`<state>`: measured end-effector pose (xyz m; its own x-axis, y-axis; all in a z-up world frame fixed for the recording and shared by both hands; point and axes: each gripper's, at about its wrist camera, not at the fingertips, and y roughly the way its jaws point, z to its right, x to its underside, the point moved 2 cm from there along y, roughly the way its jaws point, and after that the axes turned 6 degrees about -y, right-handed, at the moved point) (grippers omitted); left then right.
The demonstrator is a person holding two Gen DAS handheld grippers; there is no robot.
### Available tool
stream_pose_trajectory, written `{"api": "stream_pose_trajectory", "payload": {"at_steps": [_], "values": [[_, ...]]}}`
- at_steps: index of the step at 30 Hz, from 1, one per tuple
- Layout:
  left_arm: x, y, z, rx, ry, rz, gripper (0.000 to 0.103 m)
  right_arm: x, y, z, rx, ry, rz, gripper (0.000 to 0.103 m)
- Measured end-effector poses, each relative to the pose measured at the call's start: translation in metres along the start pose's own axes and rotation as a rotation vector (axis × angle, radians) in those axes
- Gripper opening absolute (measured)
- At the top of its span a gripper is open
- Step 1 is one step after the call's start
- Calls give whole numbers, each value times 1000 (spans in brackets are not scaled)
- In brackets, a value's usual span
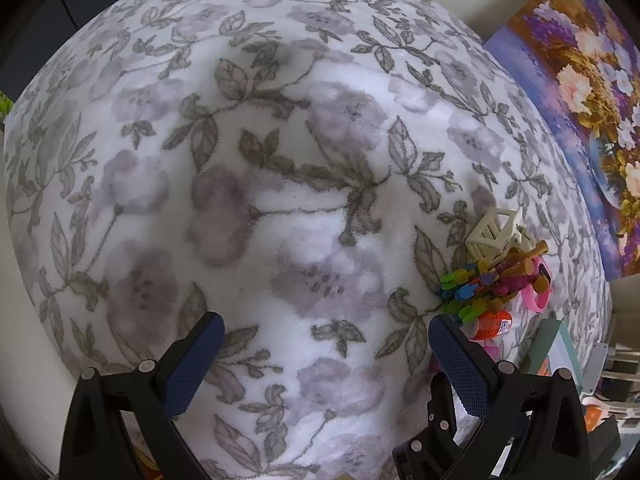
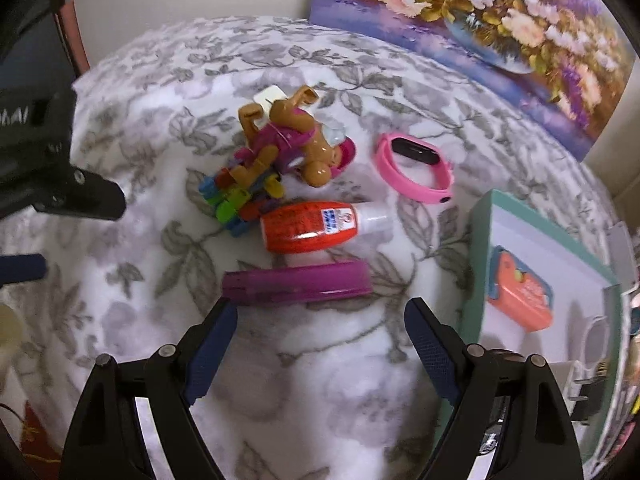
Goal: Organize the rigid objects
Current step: 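Reach the right gripper to the purple lighter beside the orange bottle, then grasp the purple lighter with the right gripper and lift it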
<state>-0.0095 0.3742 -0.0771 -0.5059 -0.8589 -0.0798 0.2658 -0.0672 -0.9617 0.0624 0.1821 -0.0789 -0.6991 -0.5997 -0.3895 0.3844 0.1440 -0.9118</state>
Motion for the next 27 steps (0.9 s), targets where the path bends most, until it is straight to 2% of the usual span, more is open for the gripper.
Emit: {"api": "stream_pose_trajectory", "payload": {"at_steps": [3,6,8,9,12,18,22,27], "values": [[0,0,-1,1,1,-1,103,-3,1,3,-86,36,4,86],[0,1,-2,4,-3,-5,103,-7,4,6,-133,50,5,87],[-1,2,-2,3,-6,-6,103,-7,8,8,-156,59,0,94],[-2,2,-2,2,-6,-7,103,-8,11,8,-159,60,-3,94],[-4,4,-4,1,-13,-9,103,-7,19,9,-151,53,-24,94],[-6,7,-6,-3,-22,-14,103,-13,24,6,-138,13,-11,96],[-6,8,-6,-7,-22,-13,103,-16,29,0,-95,-39,-6,96],[-5,9,-4,-14,-15,-12,103,-19,32,1,-84,-27,0,96]]}}
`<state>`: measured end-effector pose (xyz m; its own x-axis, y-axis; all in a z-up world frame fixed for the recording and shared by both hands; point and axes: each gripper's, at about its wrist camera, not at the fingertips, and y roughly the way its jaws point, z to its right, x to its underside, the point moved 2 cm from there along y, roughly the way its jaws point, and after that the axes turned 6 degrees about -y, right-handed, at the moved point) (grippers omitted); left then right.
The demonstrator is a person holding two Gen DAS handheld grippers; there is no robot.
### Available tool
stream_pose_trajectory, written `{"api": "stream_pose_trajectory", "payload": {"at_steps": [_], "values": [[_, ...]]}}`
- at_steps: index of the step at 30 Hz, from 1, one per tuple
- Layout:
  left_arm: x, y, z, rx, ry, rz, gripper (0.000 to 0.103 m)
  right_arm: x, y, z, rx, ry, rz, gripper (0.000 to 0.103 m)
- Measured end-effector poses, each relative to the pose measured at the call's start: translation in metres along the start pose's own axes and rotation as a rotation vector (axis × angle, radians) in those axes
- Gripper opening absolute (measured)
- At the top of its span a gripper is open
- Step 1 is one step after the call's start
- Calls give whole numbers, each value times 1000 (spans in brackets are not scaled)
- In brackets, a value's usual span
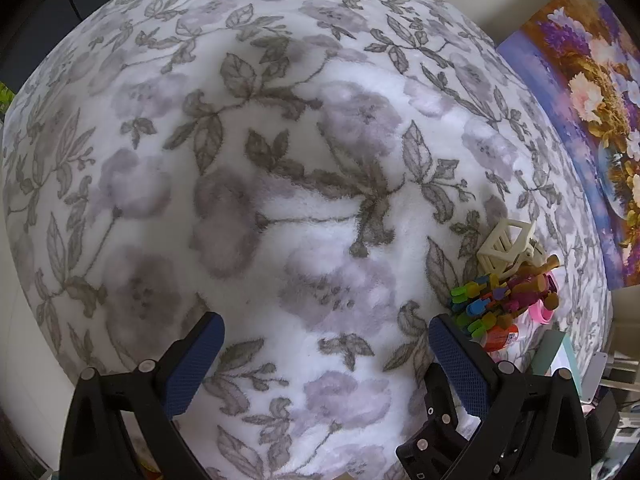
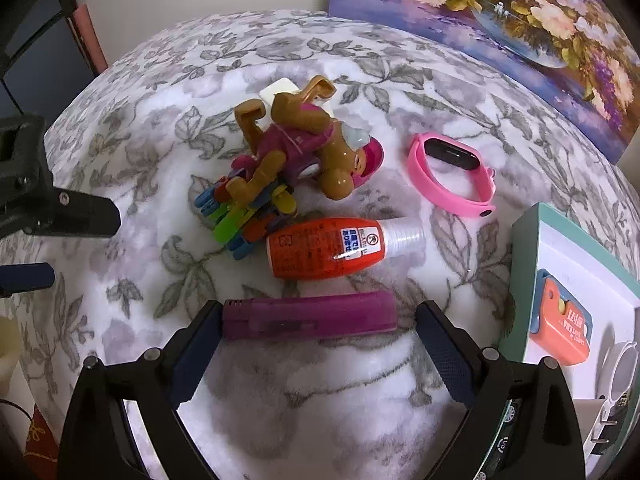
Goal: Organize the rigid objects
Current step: 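Grasp the purple lighter with the right gripper and lift it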
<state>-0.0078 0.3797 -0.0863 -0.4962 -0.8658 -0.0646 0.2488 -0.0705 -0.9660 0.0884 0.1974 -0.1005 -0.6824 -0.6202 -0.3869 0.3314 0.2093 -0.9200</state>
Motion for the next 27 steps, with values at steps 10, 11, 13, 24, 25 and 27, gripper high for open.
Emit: {"api": "stream_pose_trajectory", "payload": {"at_steps": [10,11,13,24,25,27], "values": [[1,11,5,-25,8,-15,103,8,-8,2,7,4,2,92],[1,12,5,-27,9,-17,103,8,-9,2,7,6,1,90],[2,14,6,-30,12,-21,103,8,-11,4,9,11,-1,87],[3,20,14,-35,29,-22,103,9,-15,16,23,47,-9,82],[3,21,16,-35,31,-20,103,9,-16,19,27,58,-12,82],[4,20,21,-34,38,-13,103,8,-22,26,27,85,-7,82]]}}
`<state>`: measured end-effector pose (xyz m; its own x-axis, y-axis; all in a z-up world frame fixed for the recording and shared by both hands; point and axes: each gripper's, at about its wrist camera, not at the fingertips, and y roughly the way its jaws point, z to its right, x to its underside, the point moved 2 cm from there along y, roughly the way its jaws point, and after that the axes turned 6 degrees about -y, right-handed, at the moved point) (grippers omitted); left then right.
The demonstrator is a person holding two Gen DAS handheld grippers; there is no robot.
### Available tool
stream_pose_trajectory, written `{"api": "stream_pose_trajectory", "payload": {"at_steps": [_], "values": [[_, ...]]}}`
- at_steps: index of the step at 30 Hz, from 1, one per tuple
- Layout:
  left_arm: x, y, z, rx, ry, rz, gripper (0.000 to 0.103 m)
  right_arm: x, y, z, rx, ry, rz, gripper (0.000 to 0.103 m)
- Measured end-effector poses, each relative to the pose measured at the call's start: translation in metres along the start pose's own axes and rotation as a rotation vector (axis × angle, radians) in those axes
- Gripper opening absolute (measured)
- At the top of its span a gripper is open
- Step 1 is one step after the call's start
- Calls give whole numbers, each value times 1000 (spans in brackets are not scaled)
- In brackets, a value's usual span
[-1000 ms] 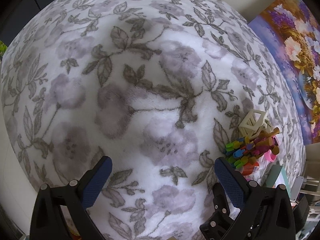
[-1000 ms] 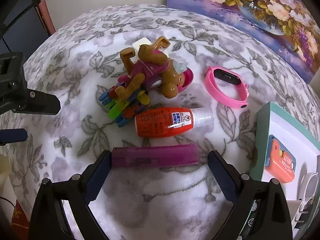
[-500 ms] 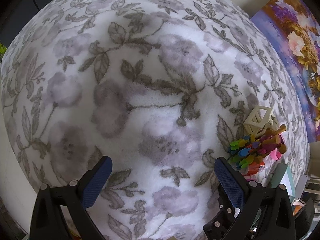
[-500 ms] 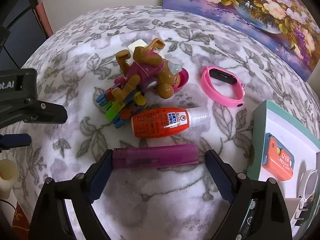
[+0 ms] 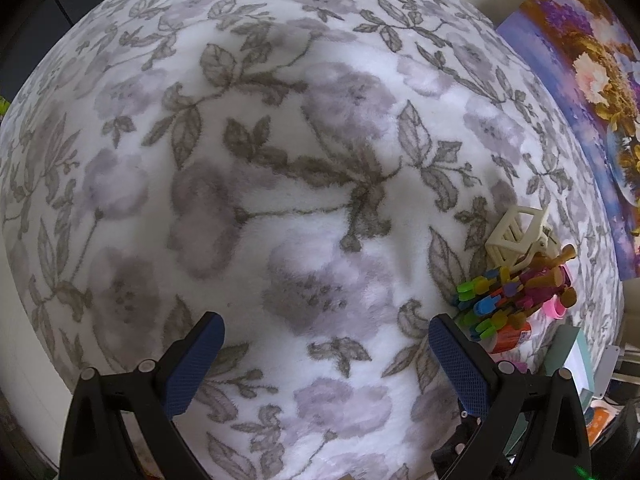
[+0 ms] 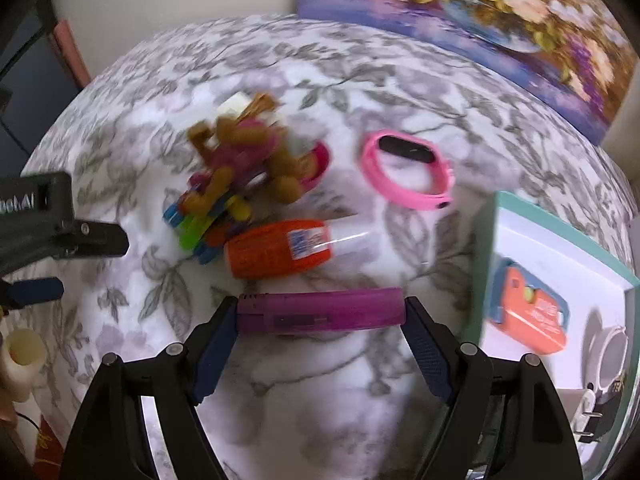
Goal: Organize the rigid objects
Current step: 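Grasp the purple lighter with the right gripper and lift it, then carry the lighter into the tray with the right gripper while the left carries the pink toy figure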
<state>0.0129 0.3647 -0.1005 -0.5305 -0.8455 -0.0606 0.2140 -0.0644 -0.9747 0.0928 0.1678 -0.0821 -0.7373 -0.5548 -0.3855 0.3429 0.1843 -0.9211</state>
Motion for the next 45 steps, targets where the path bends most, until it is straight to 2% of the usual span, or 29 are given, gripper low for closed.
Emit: {"api": "stream_pose_trajectory", "payload": {"at_steps": [5,13,18,24,25,26,28,30,33,38,39,40,41,42,44,45], "values": [[-1,-4,17,31,23,28,103,-3,-22,21,-20,64,57,82],[0,-17,63,158,117,74,103,-10,-44,58,4,179,107,82],[1,-21,90,208,180,111,101,-9,-57,86,17,258,140,82],[7,-30,109,246,256,147,92,-8,-70,110,19,324,176,82],[9,-31,113,248,269,154,90,-9,-71,112,19,329,179,82],[11,-31,117,253,279,156,84,-8,-72,114,21,332,181,82],[14,-30,121,254,292,157,80,-7,-73,118,26,334,184,82],[16,-27,128,246,308,167,80,-5,-73,121,34,334,186,82],[21,-24,138,219,345,185,68,-3,-74,126,32,342,186,82],[24,-19,145,191,357,216,66,-1,-76,131,25,352,192,82],[24,-17,145,181,362,221,63,-1,-77,132,23,354,194,82],[24,-16,146,169,362,226,55,0,-78,132,22,356,197,82],[23,-13,146,157,359,230,51,0,-78,133,21,359,198,82],[23,-12,145,157,355,232,50,1,-78,135,18,362,198,82],[23,-13,144,174,343,236,38,2,-79,137,18,363,198,82],[23,-16,144,171,342,243,38,2,-79,138,21,366,197,82]]}}
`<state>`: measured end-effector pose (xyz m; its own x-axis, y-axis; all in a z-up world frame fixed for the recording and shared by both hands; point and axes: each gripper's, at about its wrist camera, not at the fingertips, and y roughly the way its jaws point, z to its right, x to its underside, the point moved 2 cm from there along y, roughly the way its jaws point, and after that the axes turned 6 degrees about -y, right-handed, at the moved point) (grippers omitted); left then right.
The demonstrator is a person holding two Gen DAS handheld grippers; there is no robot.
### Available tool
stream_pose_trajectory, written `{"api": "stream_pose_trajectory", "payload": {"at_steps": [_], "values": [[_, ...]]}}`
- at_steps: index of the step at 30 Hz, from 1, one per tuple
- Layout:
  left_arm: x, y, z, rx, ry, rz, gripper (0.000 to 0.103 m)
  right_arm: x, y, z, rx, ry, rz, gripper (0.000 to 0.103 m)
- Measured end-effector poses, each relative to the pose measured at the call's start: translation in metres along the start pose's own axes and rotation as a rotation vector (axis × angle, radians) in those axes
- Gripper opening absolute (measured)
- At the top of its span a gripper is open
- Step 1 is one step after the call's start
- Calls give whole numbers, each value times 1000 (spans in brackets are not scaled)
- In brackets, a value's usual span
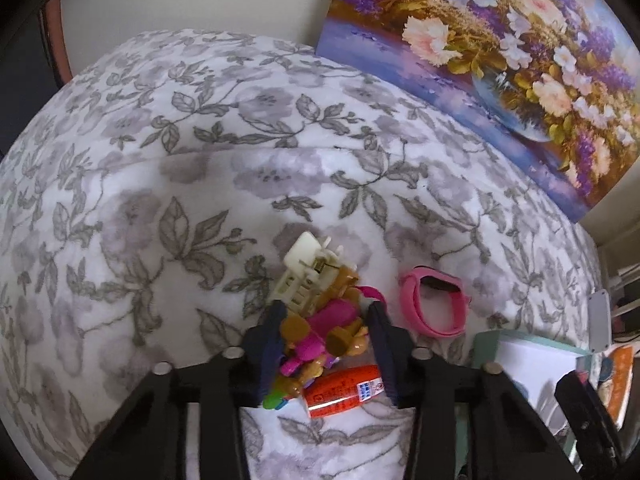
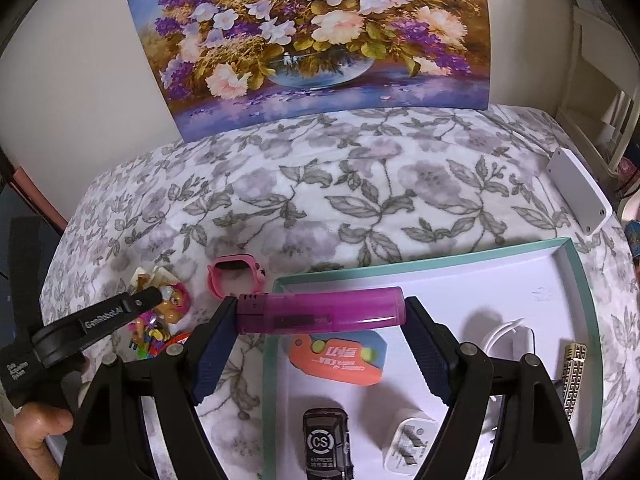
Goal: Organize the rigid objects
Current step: 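Carry the lighter into the tray with the right gripper while the left carries the pink toy figure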
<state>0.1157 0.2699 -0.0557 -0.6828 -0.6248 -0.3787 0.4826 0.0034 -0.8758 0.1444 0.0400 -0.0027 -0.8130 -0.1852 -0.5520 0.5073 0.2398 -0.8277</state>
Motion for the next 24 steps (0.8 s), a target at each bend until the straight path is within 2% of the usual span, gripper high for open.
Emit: {"api": "stream_pose_trajectory", "payload": {"at_steps": [5,10,15,20,24], "values": [[-1,-8,5,22,1,13,37,-1,-5,12,0,34,6,82],[-3,-24,15,65,3,26,37,-2,-10,34,46,71,-7,82],[-6,-46,32,155,7,41,37,4,-8,66,69,131,-29,82],[1,-66,60,212,59,58,37,10,-12,101,111,201,-41,82],[16,-68,92,264,116,32,37,17,-14,129,185,241,-62,82]]}}
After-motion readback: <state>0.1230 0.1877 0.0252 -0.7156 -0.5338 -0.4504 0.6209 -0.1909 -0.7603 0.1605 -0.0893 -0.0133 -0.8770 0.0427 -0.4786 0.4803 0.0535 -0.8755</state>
